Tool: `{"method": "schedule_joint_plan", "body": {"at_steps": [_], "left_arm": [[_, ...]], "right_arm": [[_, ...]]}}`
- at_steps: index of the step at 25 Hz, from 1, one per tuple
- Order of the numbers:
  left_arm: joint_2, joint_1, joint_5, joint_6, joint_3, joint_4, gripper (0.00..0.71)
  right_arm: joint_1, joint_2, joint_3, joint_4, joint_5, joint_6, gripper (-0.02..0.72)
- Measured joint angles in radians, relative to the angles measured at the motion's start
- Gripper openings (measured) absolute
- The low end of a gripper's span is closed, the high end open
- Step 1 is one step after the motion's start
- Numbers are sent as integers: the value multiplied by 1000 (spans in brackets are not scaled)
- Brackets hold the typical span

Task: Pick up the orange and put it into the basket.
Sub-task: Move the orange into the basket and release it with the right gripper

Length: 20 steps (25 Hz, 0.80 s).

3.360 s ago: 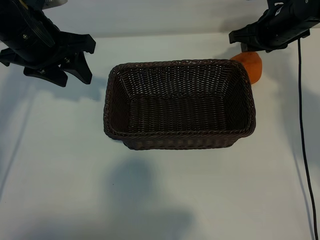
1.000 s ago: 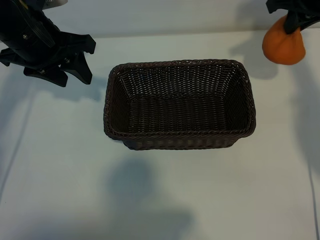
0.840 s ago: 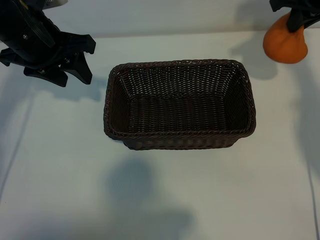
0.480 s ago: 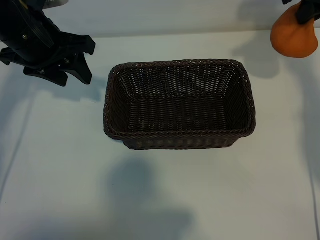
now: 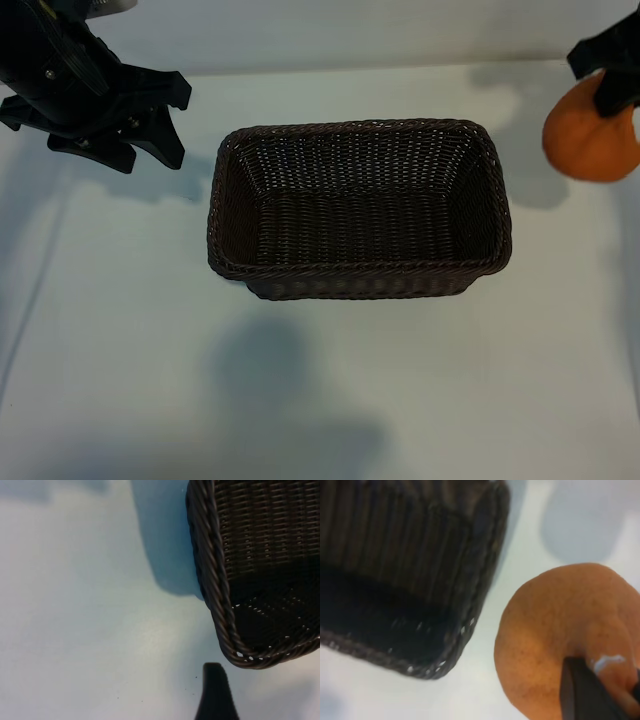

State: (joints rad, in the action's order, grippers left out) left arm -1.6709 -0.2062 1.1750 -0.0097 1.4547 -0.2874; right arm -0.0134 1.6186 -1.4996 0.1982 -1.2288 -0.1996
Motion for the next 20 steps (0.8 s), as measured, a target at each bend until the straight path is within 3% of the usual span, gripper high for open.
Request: {"method": "schedule_joint_plan", "body": {"at_steps": [14,20], "left_arm": [[0,0,0,0,0,0,526],[0,0,0,4,0,0,526]], "right_arm": [[4,-8,6,72,1,-28,108],[101,-8,6,78,54,-33,108]]}}
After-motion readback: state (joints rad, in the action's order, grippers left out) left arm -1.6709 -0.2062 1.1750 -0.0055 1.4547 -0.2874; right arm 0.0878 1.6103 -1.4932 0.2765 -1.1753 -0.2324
